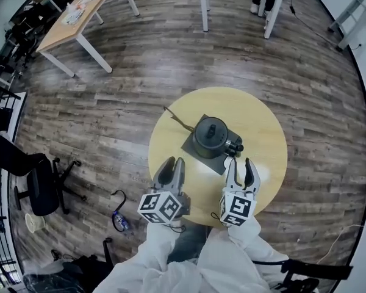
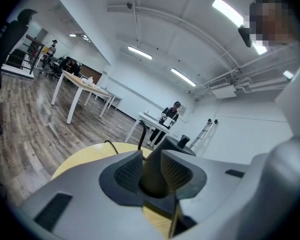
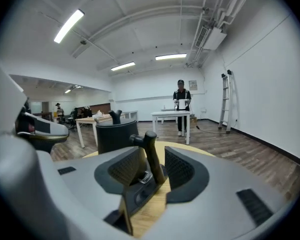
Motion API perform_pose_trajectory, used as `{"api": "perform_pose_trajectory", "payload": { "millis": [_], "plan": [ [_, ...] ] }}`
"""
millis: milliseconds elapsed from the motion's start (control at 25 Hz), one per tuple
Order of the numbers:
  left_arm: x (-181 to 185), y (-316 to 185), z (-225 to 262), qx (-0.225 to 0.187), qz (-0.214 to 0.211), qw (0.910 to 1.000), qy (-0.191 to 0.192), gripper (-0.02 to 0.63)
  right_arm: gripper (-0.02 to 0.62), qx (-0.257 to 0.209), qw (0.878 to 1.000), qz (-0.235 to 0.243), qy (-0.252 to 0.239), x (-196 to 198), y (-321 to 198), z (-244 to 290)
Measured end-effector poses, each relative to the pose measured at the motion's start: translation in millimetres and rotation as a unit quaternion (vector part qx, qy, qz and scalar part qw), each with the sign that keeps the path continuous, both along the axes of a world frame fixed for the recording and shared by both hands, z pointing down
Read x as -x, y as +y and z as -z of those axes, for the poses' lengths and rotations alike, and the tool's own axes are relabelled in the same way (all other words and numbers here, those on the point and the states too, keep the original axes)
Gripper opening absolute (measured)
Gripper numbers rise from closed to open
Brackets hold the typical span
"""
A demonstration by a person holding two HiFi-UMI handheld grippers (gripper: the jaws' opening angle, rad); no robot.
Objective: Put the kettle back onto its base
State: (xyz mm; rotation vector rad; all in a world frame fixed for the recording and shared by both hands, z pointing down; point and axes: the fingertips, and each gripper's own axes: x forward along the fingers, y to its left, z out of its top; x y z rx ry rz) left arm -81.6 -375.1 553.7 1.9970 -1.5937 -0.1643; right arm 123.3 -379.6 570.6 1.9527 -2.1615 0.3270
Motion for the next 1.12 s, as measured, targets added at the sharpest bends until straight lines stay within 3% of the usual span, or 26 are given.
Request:
{"api": "perform_pose_trajectory", "payload": {
  "millis": [40, 120, 200, 440, 840, 1120],
  "plan": [
    [1.4, 9.0, 2.9, 0.0, -0.001, 1.0, -0.009, 0.093, 0.162, 0.011, 1.0, 0.012, 0.001, 0.7, 5.6, -0.5],
    [-1.0, 25.6, 7.7, 0.001, -0.011, 0.9996, -0.027, 0.0, 0.056, 0.029, 0.999, 0.033, 0.006, 1.4, 14.1, 1.5],
    [-7.6, 38.4, 15.3, -0.001, -0.027, 0.9989, -0.038, 0.0, 0.017, 0.031, 0.998, 0.051, -0.006, 3.4, 20.2, 13.0],
    [-26.9, 81.4, 41.2, -0.009, -0.072, 0.9962, -0.049, 0.0, 0.012, 0.046, 0.995, 0.089, -0.02, 21.9, 58.7, 36.4],
    [-21.4, 187.7, 55.4, -0.028, -0.124, 0.9906, -0.05, 0.0, 0.012, 0.032, 0.998, 0.061, 0.001, 41.9, 172.7, 55.6],
    [-28.9, 222.5, 75.8, -0.052, -0.148, 0.9865, -0.047, 0.0, 0.012, 0.026, 0.999, 0.034, -0.005, 40.8, 214.6, 65.9]
  ]
}}
